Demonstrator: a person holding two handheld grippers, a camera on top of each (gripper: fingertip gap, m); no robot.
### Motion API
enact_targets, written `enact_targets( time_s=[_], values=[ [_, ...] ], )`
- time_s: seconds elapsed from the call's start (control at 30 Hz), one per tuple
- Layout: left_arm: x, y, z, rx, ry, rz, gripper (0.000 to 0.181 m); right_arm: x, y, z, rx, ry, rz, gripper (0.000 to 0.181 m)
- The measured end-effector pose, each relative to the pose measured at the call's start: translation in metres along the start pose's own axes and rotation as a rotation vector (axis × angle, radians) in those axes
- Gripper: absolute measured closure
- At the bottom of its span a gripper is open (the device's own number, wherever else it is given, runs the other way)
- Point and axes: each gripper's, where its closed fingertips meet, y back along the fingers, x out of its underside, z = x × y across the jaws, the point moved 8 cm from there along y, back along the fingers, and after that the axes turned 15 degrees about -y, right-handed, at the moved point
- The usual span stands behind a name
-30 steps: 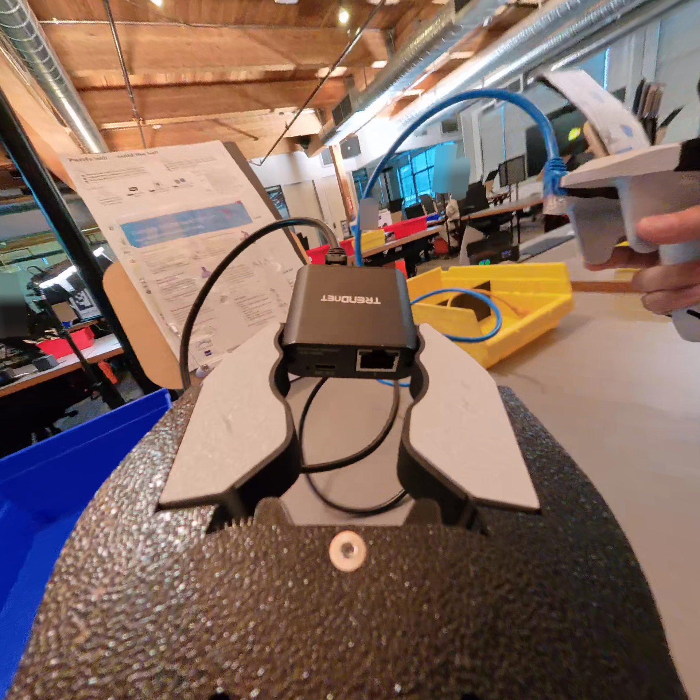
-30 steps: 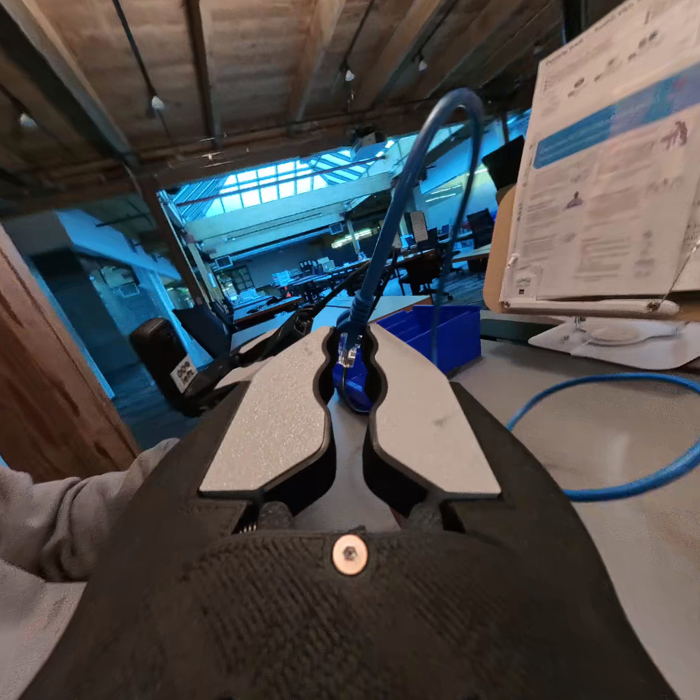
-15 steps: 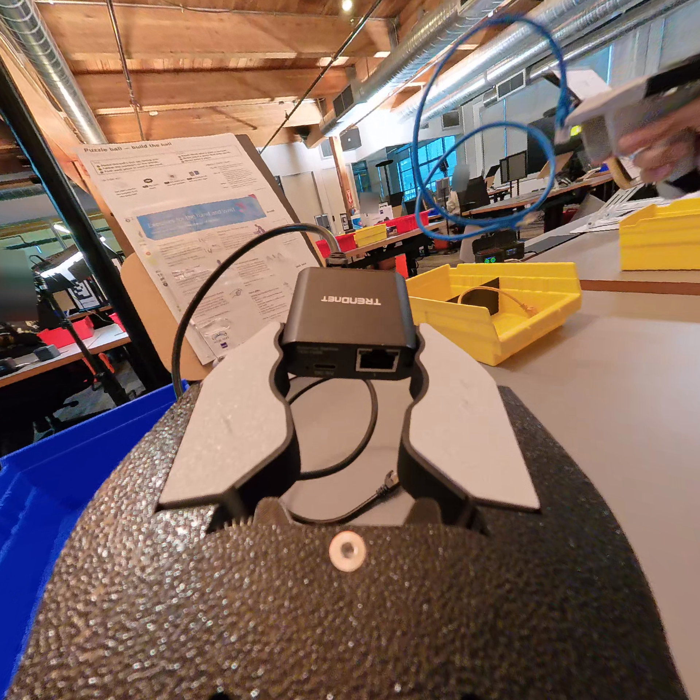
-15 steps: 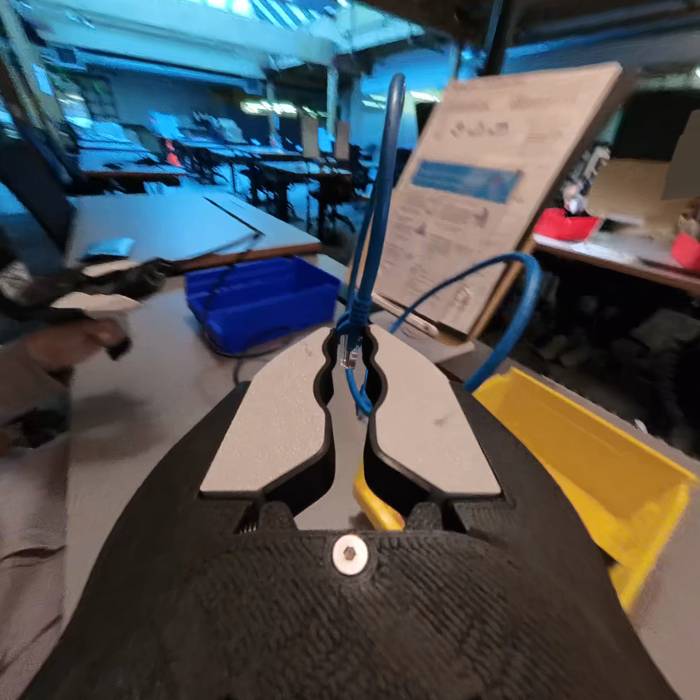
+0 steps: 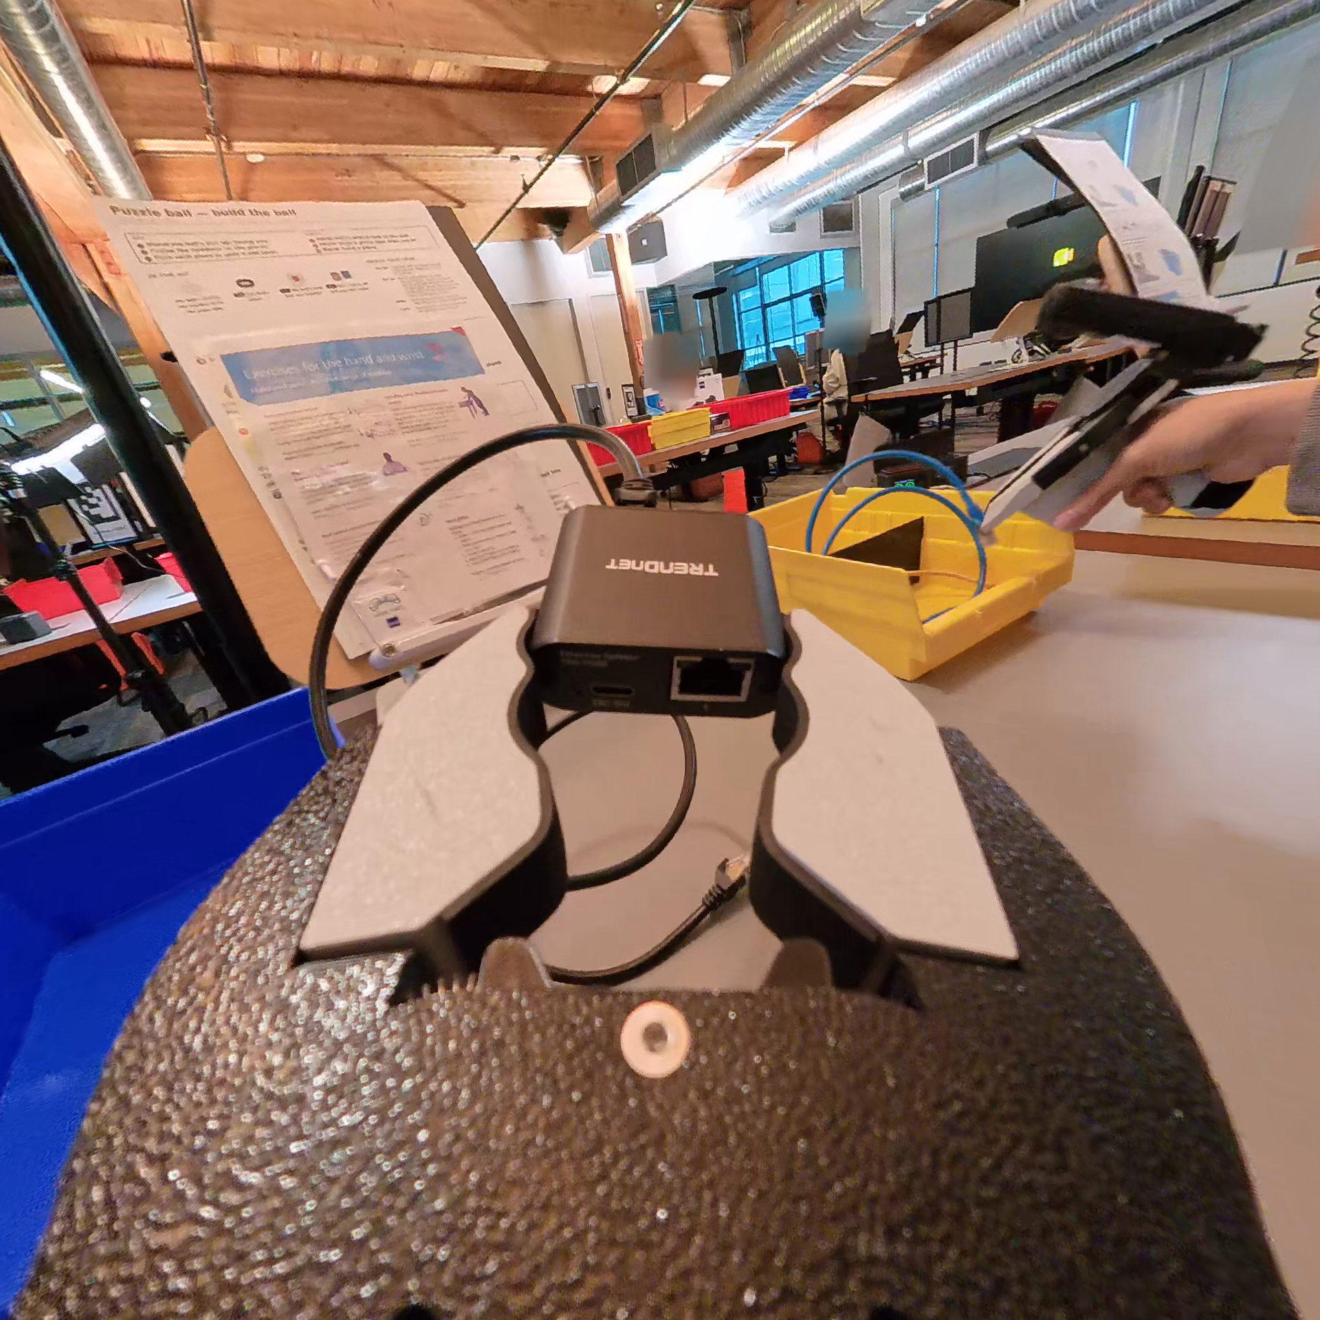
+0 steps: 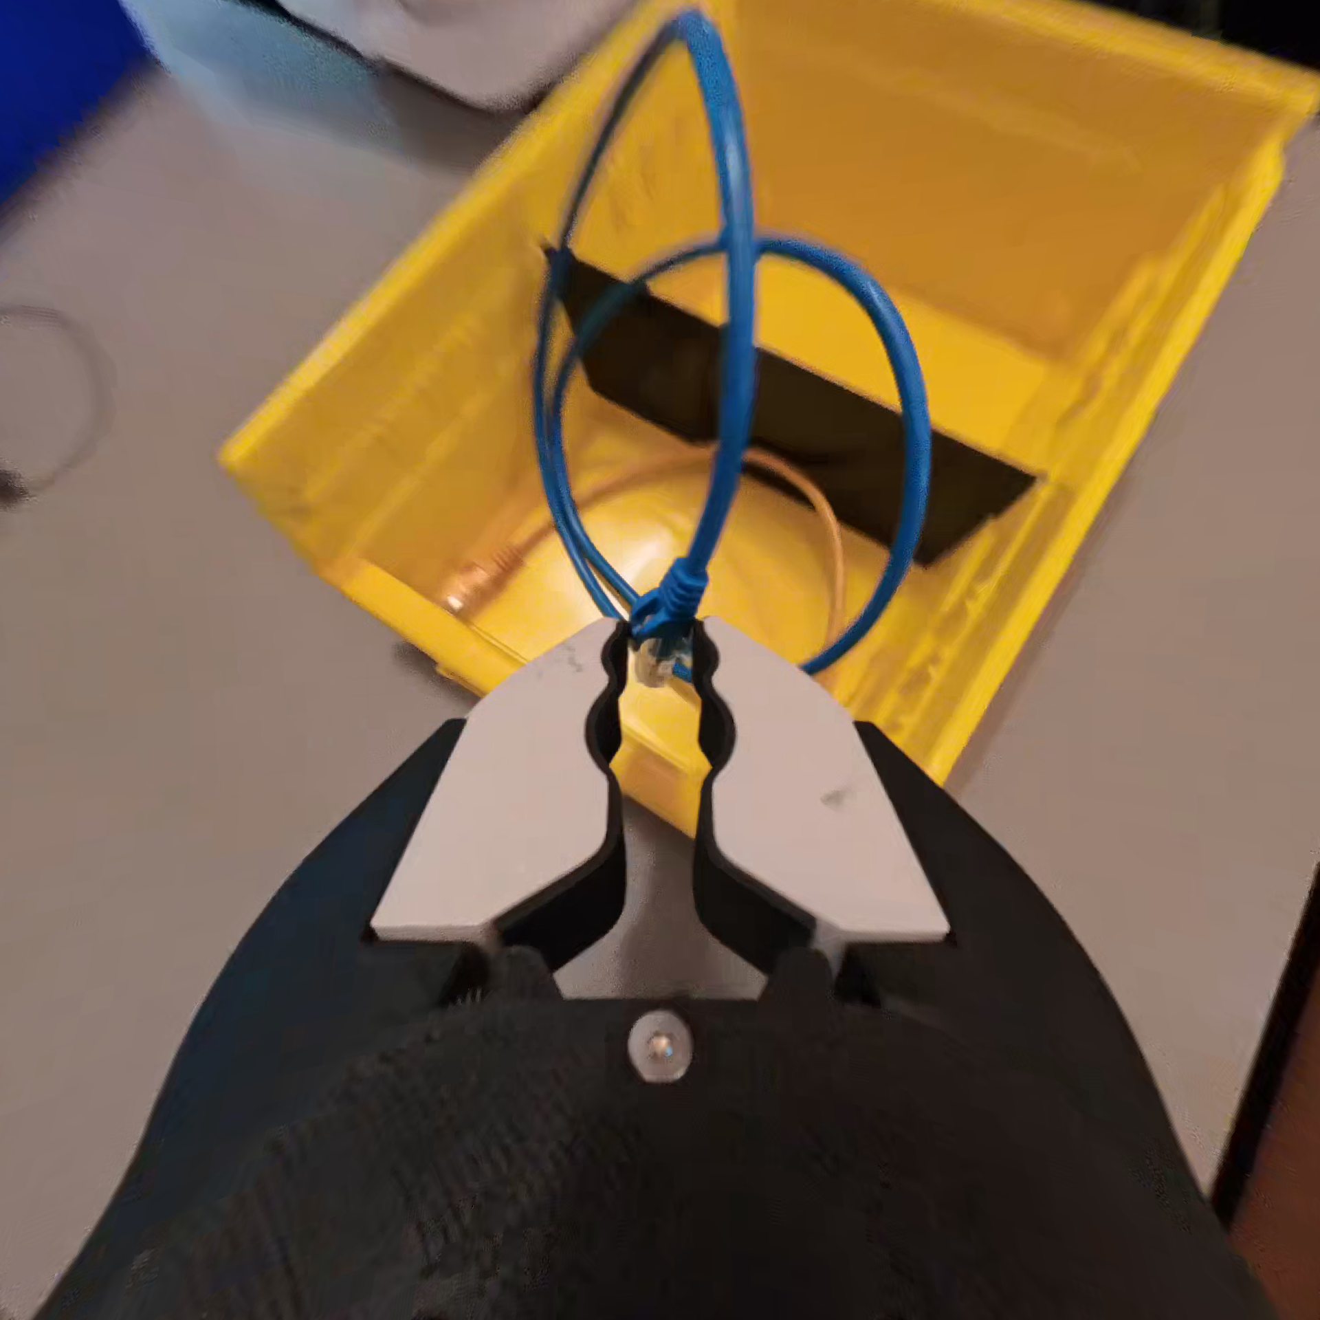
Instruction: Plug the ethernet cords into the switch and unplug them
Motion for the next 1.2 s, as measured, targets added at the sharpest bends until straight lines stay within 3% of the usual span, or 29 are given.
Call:
enact_targets(
  time_s=[0.03, 0.1, 0.13, 0.2, 0.23, 0.3, 0.37, 0.47, 0.63, 0.8, 1.2],
  values=[
    [0.001, -0.001, -0.002, 0.007, 0.005, 0.004, 0.12, 0.003, -0.004, -0.002, 0.047, -0.018, 0.044, 0.155],
    [0.005, -0.003, -0.005, 0.035, 0.014, 0.017, 0.12, 0.005, -0.004, -0.003, 0.152, -0.006, 0.053, 0.129],
    [0.007, -0.005, -0.007, 0.054, 0.02, 0.023, 0.12, 0.003, -0.001, -0.001, 0.184, 0.008, 0.023, 0.126],
    [0.01, -0.007, -0.011, 0.092, 0.036, 0.032, 0.12, -0.001, 0.014, 0.008, 0.22, -0.003, -0.092, 0.098],
    [0.01, -0.008, -0.013, 0.116, 0.045, 0.03, 0.12, -0.003, 0.022, 0.018, 0.196, -0.021, -0.158, 0.098],
    [0.012, -0.01, -0.018, 0.182, 0.071, 0.027, 0.12, -0.001, 0.033, 0.052, 0.039, -0.082, -0.304, 0.1],
    [0.014, -0.013, -0.025, 0.259, 0.094, 0.029, 0.12, 0.011, 0.032, 0.1, -0.23, -0.141, -0.382, 0.102],
    [0.017, -0.014, -0.037, 0.35, 0.118, 0.009, 0.12, 0.041, 0.018, 0.177, -0.66, -0.26, -0.381, 0.105],
    [0.015, -0.015, -0.052, 0.437, 0.069, -0.035, 0.12, 0.075, -0.014, 0.253, -0.999, -0.537, -0.316, 0.123],
    [0.011, -0.017, -0.066, 0.478, 0.018, -0.052, 0.12, 0.094, -0.029, 0.29, -1.114, -0.629, -0.227, 0.123],
    [0.017, -0.022, -0.085, 0.464, -0.071, -0.008, 0.12, 0.102, -0.035, 0.287, -1.159, -0.776, -0.265, 0.153]
  ],
)
